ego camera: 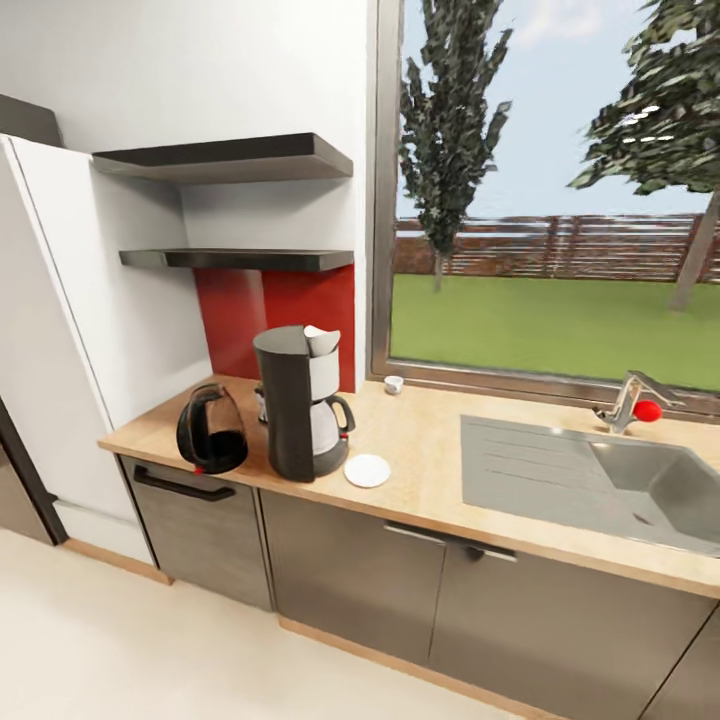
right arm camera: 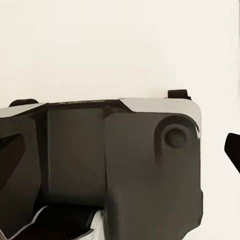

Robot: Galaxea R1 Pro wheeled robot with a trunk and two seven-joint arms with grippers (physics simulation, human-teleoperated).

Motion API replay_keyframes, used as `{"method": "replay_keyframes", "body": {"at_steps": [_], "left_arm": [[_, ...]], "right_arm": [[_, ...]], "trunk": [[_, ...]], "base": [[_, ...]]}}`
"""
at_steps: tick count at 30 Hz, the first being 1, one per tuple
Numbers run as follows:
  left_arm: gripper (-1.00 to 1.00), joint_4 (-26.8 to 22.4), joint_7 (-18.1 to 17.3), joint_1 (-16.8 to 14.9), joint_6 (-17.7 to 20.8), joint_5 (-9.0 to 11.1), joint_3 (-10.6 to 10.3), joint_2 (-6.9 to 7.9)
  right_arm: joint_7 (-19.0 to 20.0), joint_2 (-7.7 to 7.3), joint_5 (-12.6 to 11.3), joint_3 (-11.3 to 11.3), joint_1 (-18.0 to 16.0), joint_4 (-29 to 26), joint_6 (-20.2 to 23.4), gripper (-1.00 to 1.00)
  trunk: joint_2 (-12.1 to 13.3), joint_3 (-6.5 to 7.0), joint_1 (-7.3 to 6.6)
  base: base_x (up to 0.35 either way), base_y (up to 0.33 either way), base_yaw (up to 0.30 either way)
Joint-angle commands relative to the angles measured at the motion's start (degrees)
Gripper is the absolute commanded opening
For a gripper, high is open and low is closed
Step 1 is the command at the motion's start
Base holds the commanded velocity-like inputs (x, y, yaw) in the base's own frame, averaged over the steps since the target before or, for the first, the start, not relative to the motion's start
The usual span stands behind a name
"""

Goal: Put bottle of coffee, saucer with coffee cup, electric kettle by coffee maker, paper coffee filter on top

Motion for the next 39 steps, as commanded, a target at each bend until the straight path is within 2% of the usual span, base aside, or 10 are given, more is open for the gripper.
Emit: {"method": "replay_keyframes", "body": {"at_steps": [1,11,28,39], "left_arm": [[1.0,-0.1,0.0,0.0,0.0,0.3,0.1,-0.03],[1.0,-0.3,0.0,0.0,0.1,0.4,0.2,-0.04],[1.0,-0.7,0.0,0.0,0.0,0.4,0.2,-0.08],[1.0,-1.1,0.0,-0.2,-0.1,0.6,0.1,-0.56]], "right_arm": [[0.2,0.01,0.5,-0.5,0.0,-0.1,0.0,1.0],[0.4,-0.44,0.4,-0.6,0.0,-0.1,-0.2,1.0],[0.4,-0.62,0.6,-0.6,0.0,-0.1,-0.2,1.0],[0.2,-3.05,0.7,-0.6,0.0,-0.1,-0.2,1.0]], "trunk": [[0.0,-0.02,0.02],[0.0,-0.02,0.02],[0.0,-0.02,0.02],[0.0,-0.02,0.02]], "base": [[0.0,0.0,-0.268],[-0.183,0.097,-0.268],[-0.009,0.092,-0.268],[0.0,0.008,-0.268]]}}
